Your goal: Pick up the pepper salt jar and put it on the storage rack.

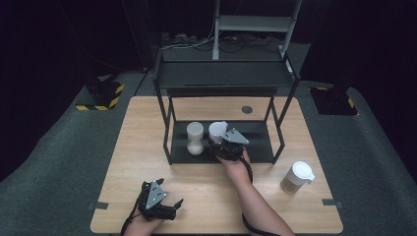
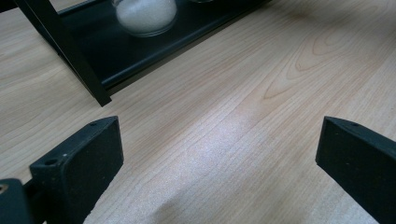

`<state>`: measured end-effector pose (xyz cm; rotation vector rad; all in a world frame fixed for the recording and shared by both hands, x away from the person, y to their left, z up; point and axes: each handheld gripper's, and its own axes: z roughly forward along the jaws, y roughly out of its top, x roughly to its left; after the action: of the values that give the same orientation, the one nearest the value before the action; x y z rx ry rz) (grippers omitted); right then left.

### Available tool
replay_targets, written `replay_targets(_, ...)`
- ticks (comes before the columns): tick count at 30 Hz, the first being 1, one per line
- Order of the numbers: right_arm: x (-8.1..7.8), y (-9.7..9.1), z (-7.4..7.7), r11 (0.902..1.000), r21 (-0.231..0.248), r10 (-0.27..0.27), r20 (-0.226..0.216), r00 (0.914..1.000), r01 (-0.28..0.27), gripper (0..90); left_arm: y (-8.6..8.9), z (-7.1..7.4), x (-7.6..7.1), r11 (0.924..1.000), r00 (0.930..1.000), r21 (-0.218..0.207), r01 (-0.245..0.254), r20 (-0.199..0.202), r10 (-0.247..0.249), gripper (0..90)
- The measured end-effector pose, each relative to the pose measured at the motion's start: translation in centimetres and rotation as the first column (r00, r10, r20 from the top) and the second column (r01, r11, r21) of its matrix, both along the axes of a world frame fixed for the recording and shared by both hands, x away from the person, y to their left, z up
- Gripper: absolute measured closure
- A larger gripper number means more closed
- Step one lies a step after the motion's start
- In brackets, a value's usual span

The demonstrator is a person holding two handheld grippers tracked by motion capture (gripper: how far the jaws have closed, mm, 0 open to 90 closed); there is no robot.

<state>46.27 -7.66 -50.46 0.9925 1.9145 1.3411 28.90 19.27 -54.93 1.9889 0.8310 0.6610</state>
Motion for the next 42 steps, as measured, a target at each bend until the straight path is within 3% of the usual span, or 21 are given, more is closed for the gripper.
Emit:
replay_targets(20, 0.66, -0.23, -0.53, 0.9993, 0.032, -0.017, -0.02, 0.9997, 0.018, 30.2, -0.02, 0.0, -0.03, 1.0, 1.0, 0.002, 0.003, 0.003, -0.003, 1.1)
replay_targets(30, 0.4, -0.49, -0.85, 0.999, 0.043, -0.011, -0.003, 0.9999, 0.011, 29.9, -0.06, -0.01, -0.04, 1.0, 1.0, 0.007, 0.004, 0.005, -0.004, 1.1)
replay_targets(42, 0.44, -0.35, -0.79, 0.9996, 0.027, -0.008, 0.0, 1.0, 0.008, 29.6, -0.07, -0.01, -0.04, 1.0, 1.0, 0.007, 0.004, 0.004, -0.004, 1.1)
